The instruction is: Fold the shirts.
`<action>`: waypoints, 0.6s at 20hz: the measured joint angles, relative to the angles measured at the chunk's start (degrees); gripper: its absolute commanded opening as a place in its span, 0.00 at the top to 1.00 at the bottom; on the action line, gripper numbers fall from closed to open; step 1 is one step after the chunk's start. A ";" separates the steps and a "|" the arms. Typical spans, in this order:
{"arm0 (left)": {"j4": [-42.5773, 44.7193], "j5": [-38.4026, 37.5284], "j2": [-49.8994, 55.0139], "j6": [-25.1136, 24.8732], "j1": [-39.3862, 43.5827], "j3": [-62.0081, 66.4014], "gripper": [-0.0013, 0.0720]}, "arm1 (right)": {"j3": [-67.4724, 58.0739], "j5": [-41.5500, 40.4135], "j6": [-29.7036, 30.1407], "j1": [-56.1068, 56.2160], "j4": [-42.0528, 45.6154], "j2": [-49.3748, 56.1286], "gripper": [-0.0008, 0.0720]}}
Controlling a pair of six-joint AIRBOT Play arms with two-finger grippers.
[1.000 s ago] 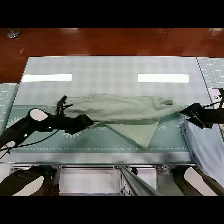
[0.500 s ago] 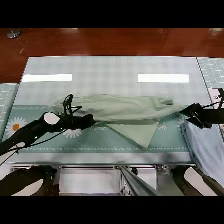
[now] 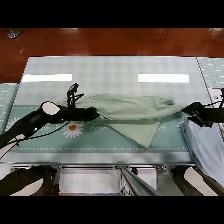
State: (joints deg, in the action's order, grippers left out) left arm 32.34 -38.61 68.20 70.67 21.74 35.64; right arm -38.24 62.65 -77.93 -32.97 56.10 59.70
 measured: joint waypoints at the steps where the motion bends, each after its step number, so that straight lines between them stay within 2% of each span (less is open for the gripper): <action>1: 0.02 -0.39 0.00 -0.24 -0.11 0.31 0.95 | 0.00 -0.46 -0.11 0.00 -0.24 0.81 0.14; 10: 0.09 -1.86 0.02 -0.81 -0.37 1.01 0.95 | -3.48 -3.39 3.37 5.38 -11.41 13.70 0.14; 12: 0.09 -1.86 0.02 -0.81 -0.37 1.03 0.95 | -5.18 -4.13 1.57 7.58 -10.60 16.11 0.23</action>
State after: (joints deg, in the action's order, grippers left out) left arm 32.42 -40.47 68.23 69.87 21.37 36.67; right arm -43.42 58.52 -76.36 -25.39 45.50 75.81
